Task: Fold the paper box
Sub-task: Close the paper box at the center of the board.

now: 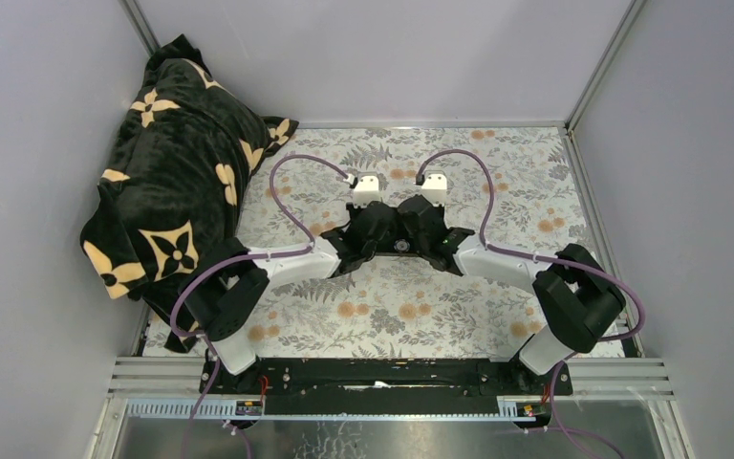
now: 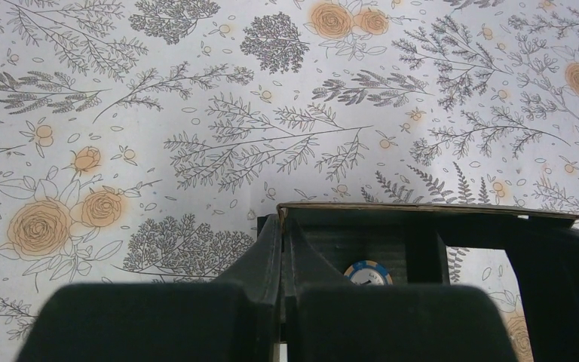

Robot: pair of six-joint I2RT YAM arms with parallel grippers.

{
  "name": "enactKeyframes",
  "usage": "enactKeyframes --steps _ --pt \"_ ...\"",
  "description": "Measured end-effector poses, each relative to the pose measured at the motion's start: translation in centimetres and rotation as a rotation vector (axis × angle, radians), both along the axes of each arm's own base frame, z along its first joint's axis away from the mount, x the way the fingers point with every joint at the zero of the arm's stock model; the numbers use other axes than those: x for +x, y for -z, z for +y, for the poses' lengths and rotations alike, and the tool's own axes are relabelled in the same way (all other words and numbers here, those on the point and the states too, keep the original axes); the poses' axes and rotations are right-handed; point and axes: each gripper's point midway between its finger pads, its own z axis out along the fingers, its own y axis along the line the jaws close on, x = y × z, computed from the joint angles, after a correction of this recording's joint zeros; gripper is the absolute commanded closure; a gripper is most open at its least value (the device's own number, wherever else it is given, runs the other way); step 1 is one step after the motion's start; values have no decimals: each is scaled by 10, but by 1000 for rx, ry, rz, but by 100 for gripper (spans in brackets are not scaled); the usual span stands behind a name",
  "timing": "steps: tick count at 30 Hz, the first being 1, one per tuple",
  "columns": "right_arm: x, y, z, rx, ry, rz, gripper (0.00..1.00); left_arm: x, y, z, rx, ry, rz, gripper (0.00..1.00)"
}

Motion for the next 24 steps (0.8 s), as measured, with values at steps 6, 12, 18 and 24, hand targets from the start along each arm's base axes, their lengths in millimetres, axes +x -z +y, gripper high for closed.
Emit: enactKeyframes --steps 6,12,18,24 --pt "-6 1 0 10 4 -2 100 -4 1 -1 -6 -9 -3 100" --pt "-11 2 0 26 8 -3 100 -11 2 -1 -9 -11 -4 100" --pt "-14 2 1 54 17 -6 100 -15 4 -1 -24 -18 -5 100" --pt "-15 3 2 83 26 -12 100 -18 5 -1 -35 -18 -5 100"
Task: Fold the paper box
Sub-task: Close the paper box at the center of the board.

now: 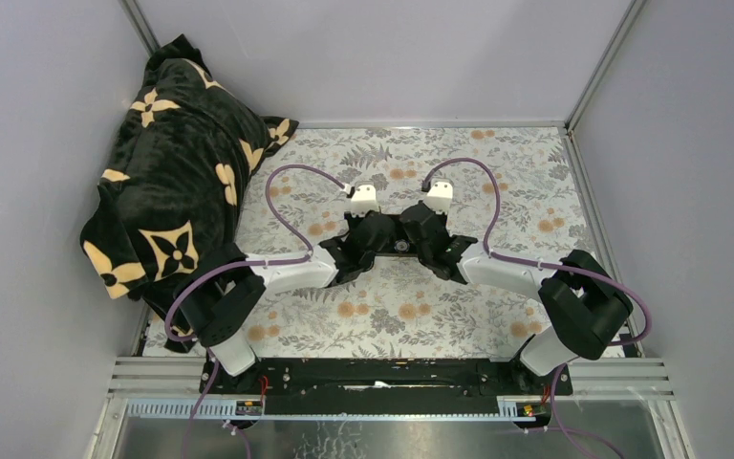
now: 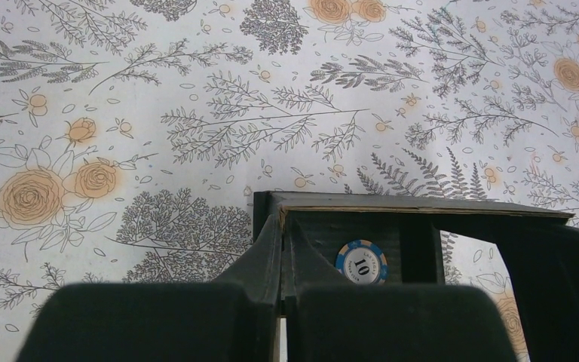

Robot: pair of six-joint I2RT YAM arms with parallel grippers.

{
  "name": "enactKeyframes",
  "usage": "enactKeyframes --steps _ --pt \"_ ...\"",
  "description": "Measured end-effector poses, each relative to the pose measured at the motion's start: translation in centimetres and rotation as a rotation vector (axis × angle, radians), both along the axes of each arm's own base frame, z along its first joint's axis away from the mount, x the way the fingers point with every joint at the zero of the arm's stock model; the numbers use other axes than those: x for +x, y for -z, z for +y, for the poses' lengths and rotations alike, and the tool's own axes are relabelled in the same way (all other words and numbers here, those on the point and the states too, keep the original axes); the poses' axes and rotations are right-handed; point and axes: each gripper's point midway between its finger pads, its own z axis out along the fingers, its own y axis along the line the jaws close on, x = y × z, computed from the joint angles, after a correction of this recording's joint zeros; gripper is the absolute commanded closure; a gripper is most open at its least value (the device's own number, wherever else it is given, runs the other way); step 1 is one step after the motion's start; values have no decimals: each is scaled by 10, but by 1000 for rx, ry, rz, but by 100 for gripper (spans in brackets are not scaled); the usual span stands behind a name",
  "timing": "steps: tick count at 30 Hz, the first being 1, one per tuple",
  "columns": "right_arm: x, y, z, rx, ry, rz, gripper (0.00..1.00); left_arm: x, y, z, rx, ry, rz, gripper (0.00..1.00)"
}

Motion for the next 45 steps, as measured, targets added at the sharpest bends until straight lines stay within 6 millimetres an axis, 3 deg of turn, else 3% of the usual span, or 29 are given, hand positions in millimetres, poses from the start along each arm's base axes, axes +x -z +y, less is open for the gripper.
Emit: enactKeyframes --steps 23,45 --pt "-5 4 4 62 17 -13 100 -5 4 2 -29 -4 -4 100" --pt "-29 23 12 24 -31 20 100 -20 27 8 -11 7 21 100"
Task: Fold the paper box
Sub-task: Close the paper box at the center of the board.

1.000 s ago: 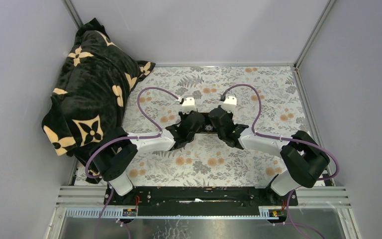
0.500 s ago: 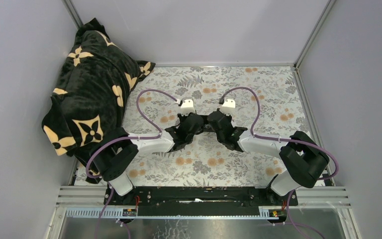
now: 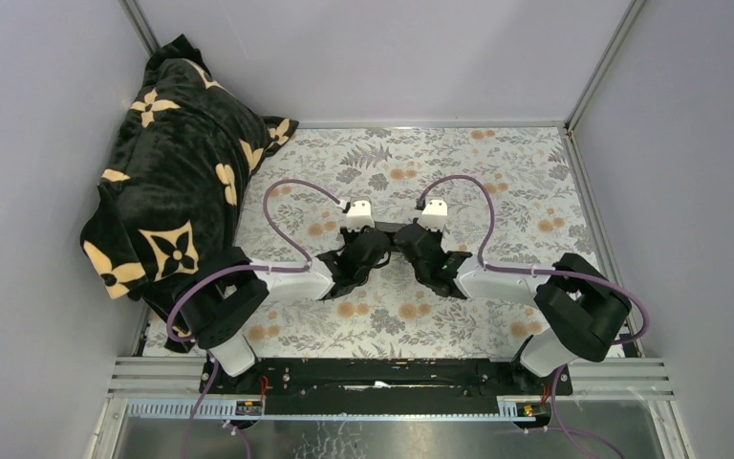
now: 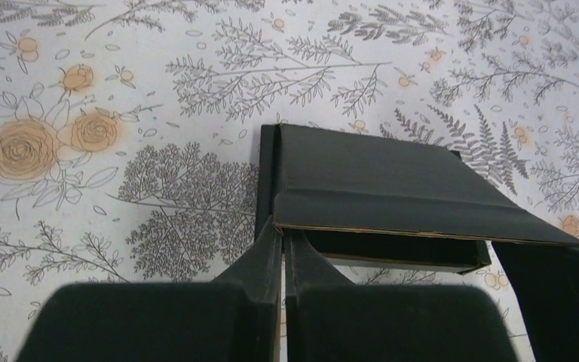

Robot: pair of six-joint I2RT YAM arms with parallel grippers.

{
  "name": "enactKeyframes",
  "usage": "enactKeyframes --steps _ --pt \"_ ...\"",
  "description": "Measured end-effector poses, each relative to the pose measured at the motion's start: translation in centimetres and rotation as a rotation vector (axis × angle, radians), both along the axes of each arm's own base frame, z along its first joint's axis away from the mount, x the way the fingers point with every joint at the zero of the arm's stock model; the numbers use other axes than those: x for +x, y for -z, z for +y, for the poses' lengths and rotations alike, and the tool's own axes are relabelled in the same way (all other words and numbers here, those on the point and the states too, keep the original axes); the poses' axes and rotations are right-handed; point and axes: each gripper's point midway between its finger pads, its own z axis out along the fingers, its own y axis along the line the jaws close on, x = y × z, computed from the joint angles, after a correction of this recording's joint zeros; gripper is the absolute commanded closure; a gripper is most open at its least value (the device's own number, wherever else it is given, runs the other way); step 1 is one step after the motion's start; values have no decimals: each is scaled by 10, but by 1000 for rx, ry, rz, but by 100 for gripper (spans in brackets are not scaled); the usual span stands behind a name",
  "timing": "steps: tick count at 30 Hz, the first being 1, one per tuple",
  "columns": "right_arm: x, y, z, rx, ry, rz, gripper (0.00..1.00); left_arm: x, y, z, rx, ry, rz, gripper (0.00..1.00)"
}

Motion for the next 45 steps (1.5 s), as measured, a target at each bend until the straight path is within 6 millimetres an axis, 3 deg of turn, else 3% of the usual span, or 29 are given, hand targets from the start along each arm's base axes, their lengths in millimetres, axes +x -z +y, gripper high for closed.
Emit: enactKeyframes --steps 23,35,45 --pt "-29 26 2 -48 -27 43 100 -30 28 0 20 25 31 100" --pt "-41 37 6 -21 -75 79 68 -38 34 -2 23 38 43 100" --pt "-48 36 22 36 -134 104 53 -41 33 -9 5 57 44 100"
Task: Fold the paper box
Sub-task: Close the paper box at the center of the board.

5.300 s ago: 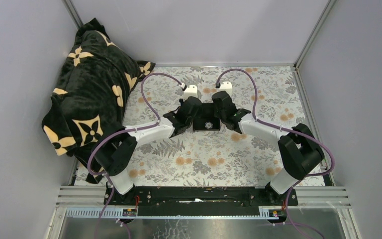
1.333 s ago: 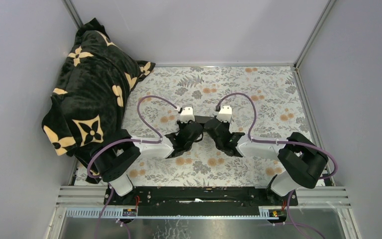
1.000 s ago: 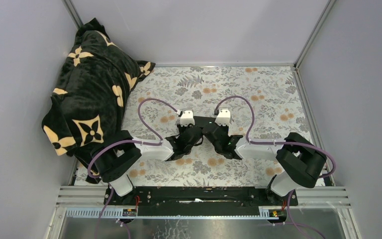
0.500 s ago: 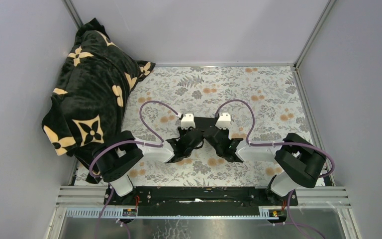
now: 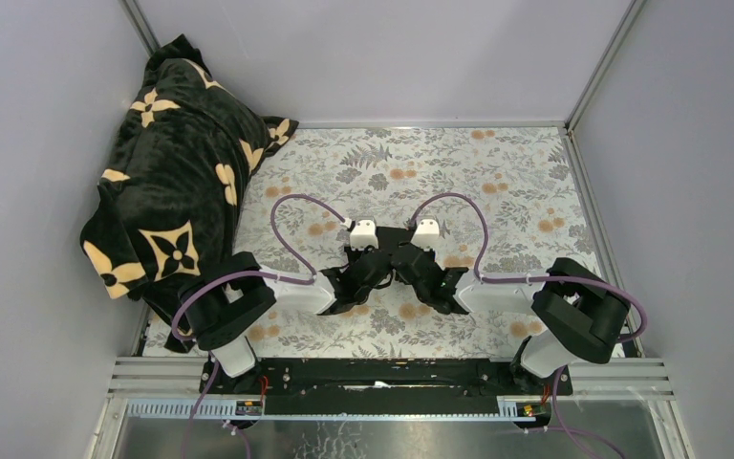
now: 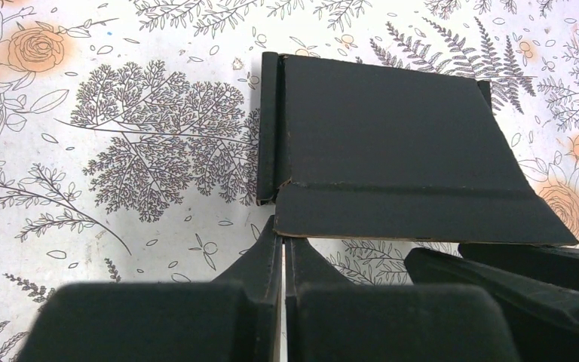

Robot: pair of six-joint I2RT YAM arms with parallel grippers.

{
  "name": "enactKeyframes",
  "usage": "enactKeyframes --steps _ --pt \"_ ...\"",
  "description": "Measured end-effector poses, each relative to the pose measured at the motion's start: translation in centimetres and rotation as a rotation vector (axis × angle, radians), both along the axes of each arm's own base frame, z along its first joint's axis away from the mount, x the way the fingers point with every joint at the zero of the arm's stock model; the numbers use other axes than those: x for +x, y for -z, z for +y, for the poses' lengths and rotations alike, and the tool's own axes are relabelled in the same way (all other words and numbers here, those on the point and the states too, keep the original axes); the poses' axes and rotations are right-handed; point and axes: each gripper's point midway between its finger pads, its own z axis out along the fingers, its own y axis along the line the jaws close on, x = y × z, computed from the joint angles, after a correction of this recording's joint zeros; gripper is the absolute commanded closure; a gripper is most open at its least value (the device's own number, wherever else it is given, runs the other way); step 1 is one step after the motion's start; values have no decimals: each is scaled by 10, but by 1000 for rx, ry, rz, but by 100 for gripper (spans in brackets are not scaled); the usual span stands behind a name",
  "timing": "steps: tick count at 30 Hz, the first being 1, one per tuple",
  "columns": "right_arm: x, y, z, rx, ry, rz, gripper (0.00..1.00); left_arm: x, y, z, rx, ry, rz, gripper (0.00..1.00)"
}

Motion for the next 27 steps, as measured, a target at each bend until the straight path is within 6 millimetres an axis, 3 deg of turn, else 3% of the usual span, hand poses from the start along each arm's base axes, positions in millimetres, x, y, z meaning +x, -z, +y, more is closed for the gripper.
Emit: enactKeyframes --steps 9,16,27 --pt "-6 -4 9 40 -48 24 44 0 2 -2 3 3 2 100" --pt "-21 -29 15 136 -119 30 44 0 4 -3 7 4 4 100" --pt "-41 -73 7 228 -177 10 49 1 5 -6 9 6 5 100"
